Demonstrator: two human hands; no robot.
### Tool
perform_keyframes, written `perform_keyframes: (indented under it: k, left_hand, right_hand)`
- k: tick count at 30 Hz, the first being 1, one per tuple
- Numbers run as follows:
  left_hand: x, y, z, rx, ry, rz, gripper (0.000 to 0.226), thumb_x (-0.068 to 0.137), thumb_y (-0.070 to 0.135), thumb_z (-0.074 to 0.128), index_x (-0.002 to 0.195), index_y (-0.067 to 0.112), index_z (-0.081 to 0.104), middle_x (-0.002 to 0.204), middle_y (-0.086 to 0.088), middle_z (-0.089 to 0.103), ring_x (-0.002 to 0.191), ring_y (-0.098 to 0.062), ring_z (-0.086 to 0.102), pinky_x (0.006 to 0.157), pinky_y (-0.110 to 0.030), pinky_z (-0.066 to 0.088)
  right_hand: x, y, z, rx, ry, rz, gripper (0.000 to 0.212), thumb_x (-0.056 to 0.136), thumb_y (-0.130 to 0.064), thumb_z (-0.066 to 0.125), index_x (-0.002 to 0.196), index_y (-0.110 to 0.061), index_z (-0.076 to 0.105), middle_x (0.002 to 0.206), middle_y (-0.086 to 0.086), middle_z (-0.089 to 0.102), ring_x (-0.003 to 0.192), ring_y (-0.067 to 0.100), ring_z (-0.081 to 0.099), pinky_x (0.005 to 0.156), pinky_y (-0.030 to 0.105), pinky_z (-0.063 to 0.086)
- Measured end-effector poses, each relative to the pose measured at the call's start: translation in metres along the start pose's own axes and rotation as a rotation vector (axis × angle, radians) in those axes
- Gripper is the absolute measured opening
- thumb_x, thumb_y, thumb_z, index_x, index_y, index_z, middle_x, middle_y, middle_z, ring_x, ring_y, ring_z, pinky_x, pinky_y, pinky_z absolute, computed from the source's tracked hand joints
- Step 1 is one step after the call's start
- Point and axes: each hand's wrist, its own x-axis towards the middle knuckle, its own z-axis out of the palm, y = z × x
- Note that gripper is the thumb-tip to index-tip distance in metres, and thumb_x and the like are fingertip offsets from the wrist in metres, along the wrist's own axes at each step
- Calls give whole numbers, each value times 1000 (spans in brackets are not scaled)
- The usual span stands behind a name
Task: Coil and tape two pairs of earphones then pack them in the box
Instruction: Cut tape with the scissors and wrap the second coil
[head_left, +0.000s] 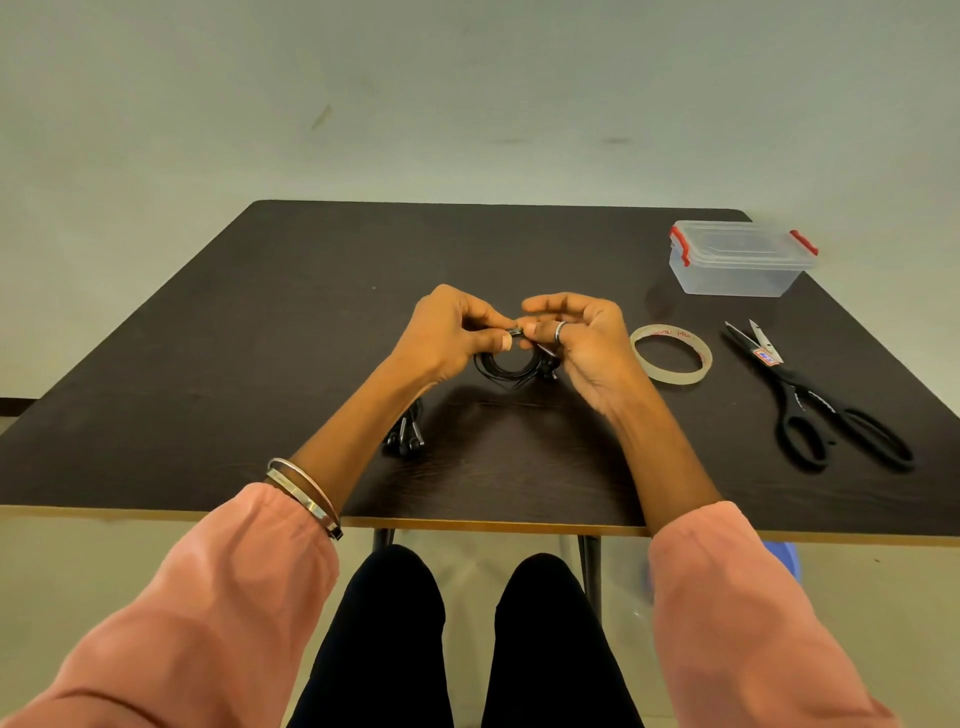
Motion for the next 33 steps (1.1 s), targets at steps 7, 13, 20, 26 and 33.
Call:
perform_keyframes:
  k: [7, 13, 20, 26, 33]
  left_hand:
    - [-3, -2, -2, -101, 24, -30, 17, 81, 3, 72, 94, 13, 75, 79, -2, 72, 76, -11, 65, 82, -29, 55]
    - [-4, -5, -6, -167, 55, -54, 17, 81, 4, 72, 98, 6, 74, 83, -8, 73, 76, -12, 66, 81, -29, 56]
    - [-13, -11, -4, -91, 79, -44, 19, 81, 3, 72, 98, 9, 75, 86, -1, 72, 84, -13, 68, 88, -32, 55]
    - [-17, -10, -7, -144, 55, -29, 15, 82, 9, 72, 96, 13, 76, 86, 0, 74, 85, -13, 68, 87, -31, 55]
    - [-20, -15, -20, -71, -129, -61, 5, 83, 20, 73, 83, 18, 78, 74, 2, 74, 58, 1, 58, 52, -16, 46]
  right_hand:
    - [-1, 0, -1, 11, 28, -30, 19, 89, 4, 53, 102, -3, 64, 86, 17, 73, 79, 32, 71, 84, 47, 55]
    - [-6, 1, 4, -419, -22, -335, 11, 83, -6, 71, 94, -4, 72, 95, 6, 70, 84, 21, 71, 80, 43, 58]
    - [-9, 3, 5, -772, -159, -427, 7, 89, -12, 65, 89, -10, 72, 93, -2, 64, 76, 10, 61, 66, 18, 49]
    - [-13, 1, 4, -617, -254, -111, 14, 96, -20, 55, 88, -17, 66, 74, -1, 64, 63, 7, 53, 58, 20, 44]
    - [-16, 0, 2, -464, -293, 15, 16, 89, -18, 64, 78, -14, 74, 67, 2, 67, 59, 12, 57, 52, 23, 45]
